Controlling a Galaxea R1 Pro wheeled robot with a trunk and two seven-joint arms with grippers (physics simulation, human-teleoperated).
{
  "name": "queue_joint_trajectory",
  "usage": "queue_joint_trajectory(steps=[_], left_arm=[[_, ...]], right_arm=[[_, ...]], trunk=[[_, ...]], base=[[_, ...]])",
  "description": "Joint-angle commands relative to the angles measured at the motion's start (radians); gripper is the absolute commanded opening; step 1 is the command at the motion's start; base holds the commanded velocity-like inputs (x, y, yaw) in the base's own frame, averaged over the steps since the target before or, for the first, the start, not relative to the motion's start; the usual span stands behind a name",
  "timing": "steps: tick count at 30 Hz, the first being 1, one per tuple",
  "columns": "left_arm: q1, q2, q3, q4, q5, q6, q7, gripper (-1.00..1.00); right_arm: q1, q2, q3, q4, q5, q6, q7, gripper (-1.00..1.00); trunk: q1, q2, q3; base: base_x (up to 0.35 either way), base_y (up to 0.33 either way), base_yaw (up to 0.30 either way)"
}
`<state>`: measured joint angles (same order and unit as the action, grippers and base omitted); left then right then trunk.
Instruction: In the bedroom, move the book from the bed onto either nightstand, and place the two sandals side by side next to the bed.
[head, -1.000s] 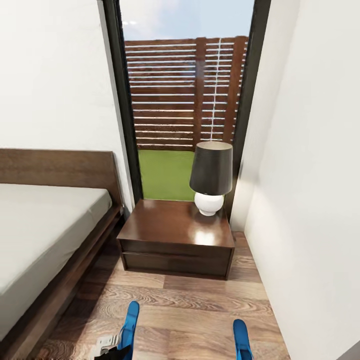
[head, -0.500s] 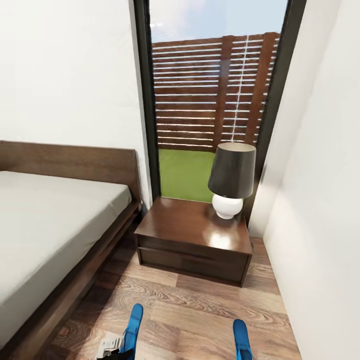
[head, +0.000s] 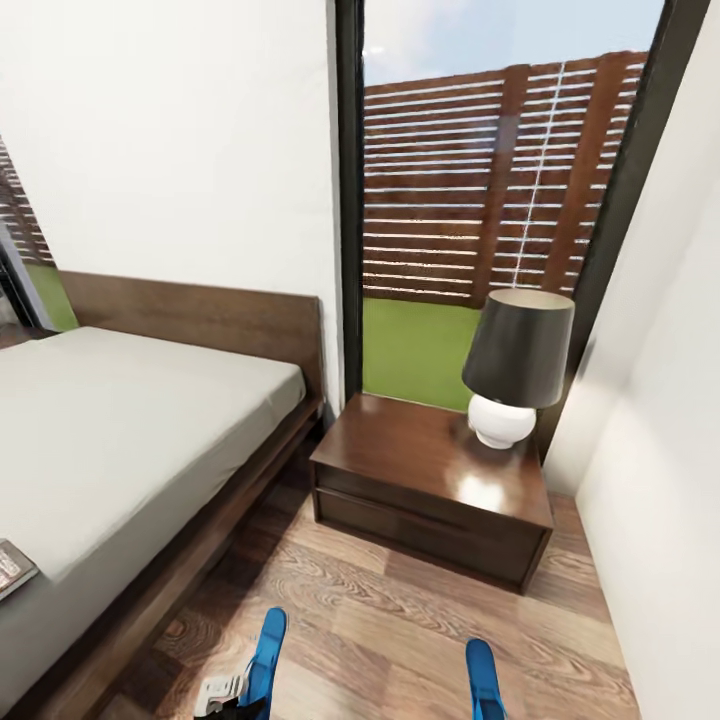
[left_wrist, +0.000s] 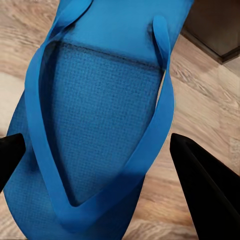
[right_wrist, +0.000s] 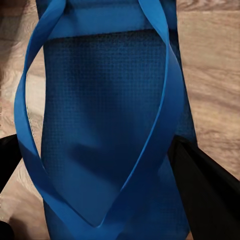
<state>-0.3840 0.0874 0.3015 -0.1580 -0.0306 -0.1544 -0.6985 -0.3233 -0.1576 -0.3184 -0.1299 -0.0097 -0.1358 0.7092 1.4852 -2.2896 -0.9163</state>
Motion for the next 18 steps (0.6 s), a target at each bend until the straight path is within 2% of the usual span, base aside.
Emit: queue_joint_trajectory(steps=[1, 18], left_arm=[[-0.001, 0.0, 0.004, 0.002, -0.003, -0.005, -0.003, -1.0], [-0.001, -0.008, 0.004, 0.002, -0.003, -0.005, -0.003, -1.0]], right_arm=[[0.0, 0.0, -0.001, 0.001, -0.001, -0.004, 0.002, -1.0], [0.0, 0.0, -0.001, 0.001, -0.001, -0.004, 0.001, -1.0]], trunk=[[0.0, 0.0, -0.001], [0.0, 0.0, -0.001]], base=[[0.0, 0.0, 0.29], [0.0, 0.0, 0.29]])
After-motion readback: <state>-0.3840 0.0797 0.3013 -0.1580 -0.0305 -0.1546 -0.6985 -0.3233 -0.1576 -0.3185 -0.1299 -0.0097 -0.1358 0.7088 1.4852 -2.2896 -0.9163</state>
